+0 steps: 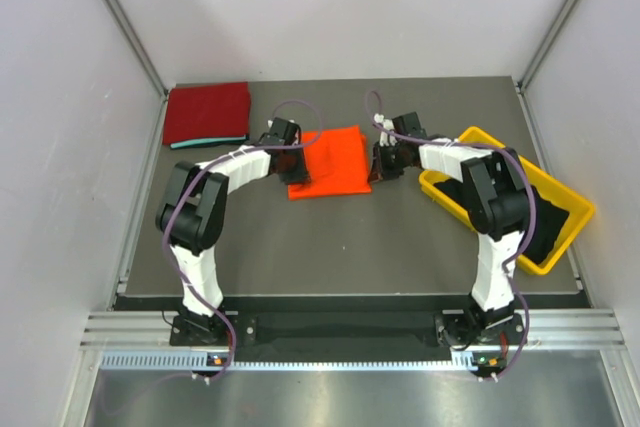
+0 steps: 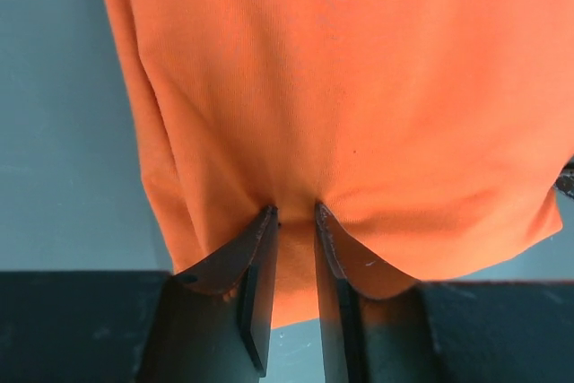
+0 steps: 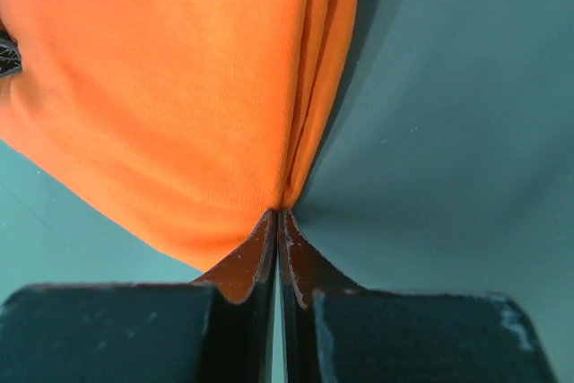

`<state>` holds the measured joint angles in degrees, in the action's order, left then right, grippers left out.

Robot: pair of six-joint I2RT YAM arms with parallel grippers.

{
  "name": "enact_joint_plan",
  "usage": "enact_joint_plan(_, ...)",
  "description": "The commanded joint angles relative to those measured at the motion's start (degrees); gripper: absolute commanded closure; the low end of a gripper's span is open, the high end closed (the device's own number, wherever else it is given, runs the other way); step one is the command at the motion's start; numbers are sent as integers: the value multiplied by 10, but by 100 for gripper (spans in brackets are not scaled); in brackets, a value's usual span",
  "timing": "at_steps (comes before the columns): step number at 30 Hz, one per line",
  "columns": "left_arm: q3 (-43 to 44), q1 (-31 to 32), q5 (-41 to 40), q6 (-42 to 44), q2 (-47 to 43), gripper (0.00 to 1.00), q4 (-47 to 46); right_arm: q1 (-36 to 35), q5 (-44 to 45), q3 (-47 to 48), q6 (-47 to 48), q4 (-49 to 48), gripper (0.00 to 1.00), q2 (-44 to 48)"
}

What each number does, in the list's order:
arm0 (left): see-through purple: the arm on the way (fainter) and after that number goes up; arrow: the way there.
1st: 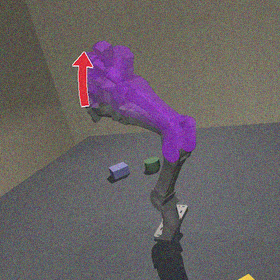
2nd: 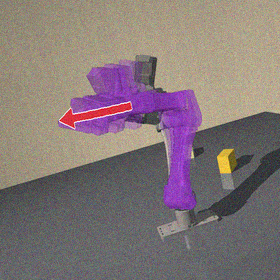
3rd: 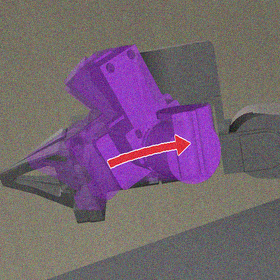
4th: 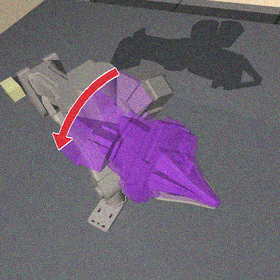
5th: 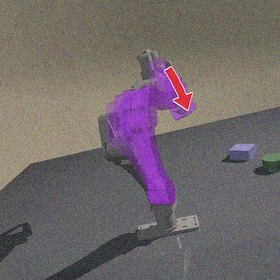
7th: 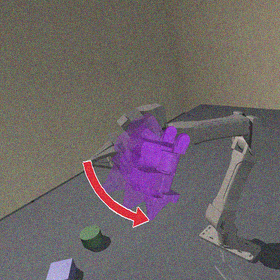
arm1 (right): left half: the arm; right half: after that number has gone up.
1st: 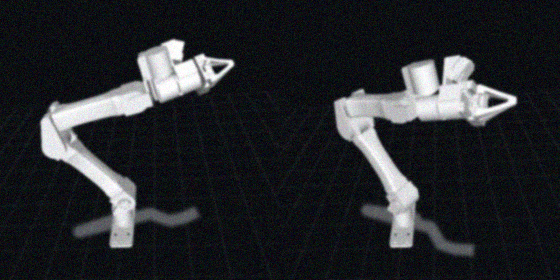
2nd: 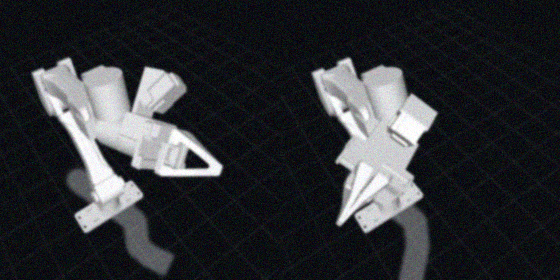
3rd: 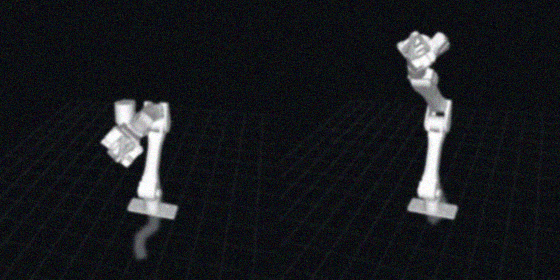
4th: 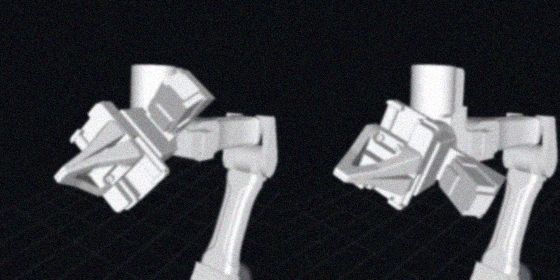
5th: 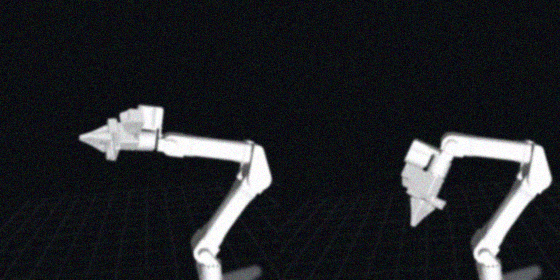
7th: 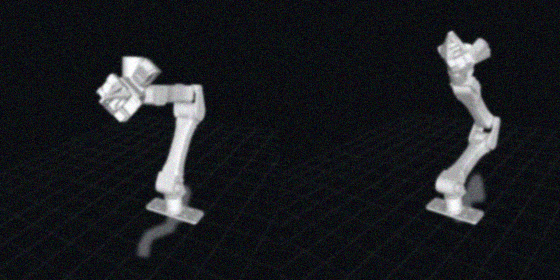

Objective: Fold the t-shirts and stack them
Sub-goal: Fold the tshirt

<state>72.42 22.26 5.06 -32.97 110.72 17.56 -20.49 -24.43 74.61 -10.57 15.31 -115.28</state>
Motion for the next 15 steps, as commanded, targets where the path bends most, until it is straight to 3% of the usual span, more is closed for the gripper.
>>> enact_joint_plan(1,3,-6,-68,1,-1,71,29,-4,23,-7,-3,-9,99,28)
enact_joint_plan(9,154,-34,6,35,6,67,70,5,20,67,-16,14,55,31)
enact_joint_plan(15,197,-68,59,51,63,67,45,13,22,156,-18,16,47,-43)
